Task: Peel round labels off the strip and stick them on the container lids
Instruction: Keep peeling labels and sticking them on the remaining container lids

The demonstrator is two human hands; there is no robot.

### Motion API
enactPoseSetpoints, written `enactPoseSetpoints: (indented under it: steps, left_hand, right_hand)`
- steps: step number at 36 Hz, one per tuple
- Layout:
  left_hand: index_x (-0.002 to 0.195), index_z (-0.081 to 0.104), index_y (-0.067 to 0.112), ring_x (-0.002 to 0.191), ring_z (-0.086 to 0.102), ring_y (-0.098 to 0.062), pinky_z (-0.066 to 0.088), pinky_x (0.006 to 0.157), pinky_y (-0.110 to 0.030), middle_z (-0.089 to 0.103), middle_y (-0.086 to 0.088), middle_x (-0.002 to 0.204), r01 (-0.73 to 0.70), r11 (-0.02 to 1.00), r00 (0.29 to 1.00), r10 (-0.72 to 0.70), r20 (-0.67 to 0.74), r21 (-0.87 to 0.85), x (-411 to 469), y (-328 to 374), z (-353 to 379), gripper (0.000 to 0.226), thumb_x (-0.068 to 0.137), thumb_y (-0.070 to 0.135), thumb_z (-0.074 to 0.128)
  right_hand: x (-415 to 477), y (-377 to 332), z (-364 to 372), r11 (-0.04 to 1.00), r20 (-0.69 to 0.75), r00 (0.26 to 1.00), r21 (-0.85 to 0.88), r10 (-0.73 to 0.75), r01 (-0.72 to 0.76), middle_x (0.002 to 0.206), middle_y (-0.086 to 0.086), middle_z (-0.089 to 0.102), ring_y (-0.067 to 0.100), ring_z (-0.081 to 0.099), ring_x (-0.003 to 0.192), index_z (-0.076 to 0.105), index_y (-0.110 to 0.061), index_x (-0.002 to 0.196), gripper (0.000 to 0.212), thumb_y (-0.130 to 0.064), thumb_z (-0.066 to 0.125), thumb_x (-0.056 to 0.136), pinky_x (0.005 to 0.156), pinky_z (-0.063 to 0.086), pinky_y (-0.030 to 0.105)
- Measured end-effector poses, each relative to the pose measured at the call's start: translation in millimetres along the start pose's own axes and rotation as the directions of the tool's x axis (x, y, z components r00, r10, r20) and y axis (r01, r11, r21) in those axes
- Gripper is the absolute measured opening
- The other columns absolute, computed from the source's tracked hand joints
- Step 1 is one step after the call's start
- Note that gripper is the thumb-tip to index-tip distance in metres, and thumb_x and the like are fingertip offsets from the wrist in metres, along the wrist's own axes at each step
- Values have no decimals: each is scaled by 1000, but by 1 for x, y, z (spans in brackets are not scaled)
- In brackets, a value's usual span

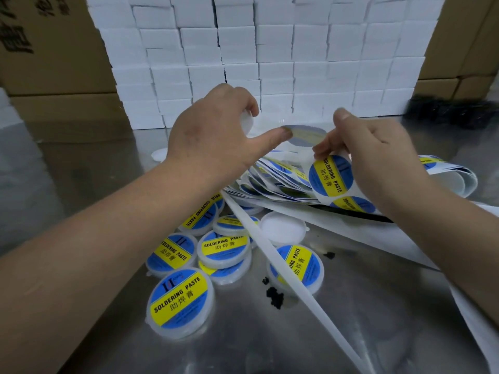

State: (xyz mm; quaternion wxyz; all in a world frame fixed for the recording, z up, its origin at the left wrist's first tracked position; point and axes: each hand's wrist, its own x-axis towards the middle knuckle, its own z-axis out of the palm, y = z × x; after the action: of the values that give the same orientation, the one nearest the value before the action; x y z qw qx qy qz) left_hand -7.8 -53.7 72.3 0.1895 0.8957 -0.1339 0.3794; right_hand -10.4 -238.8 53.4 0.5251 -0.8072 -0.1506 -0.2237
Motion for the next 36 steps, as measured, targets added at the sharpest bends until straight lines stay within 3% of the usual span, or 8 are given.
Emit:
enactPoseSetpoints:
  steps: [5,10,17,25,32,36]
  left_hand:
    - [102,57,21,94,45,-10,24,67,-18,40,12,97,-40,999,999,40,-31,14,0,-1,-2,52,71,63,57]
    - [103,58,14,97,48,-18,24,70,-17,52,0,104,-93,996,992,94,-85,7,-2,0,-2,53,73,57,63]
    - [102,59,7,96,49,-27,25,70,-18,55,-10,104,-125,992,979,124,-162,7,-3,1,-6,51,74,49,68]
    - [99,60,3,93,51,-31,25,70,-17,57,-13,101,-166,986,976,168,-137,22,-5,2,-4,53,72,48,68]
    - [97,61,1,90,55,-33,33,71,-27,59,-16,99,-219,973,968,227,-106,78,-6,3,-4,51,70,43,72]
    - [96,61,-1,86,55,-36,32,72,-28,60,-18,96,-246,964,961,256,-104,101,-6,3,-4,52,69,42,71]
  right_hand:
    - [2,-1,2,998,-57,997,39,47,-45,69,-8,69,5,61,60,64,-20,56,44,-40,46,91,58,48,11]
    - [1,-3,2,998,-30,998,45,52,-50,71,-6,70,10,65,68,64,-20,54,42,-38,50,89,67,52,20]
    - [3,-3,1,992,-65,993,87,99,-93,63,-7,69,3,61,57,65,-18,57,40,-37,51,90,57,50,12]
    - [2,-2,3,987,-7,993,108,120,-119,66,-7,70,6,65,65,68,-22,52,44,-39,52,89,72,53,25]
    - [2,-5,2,994,-39,995,59,90,-88,66,-13,69,-4,57,56,67,-22,57,30,-34,59,83,53,42,2]
    - [1,-5,2,997,-41,996,7,77,-76,64,-17,67,-4,57,56,67,-23,59,26,-35,62,81,48,40,4]
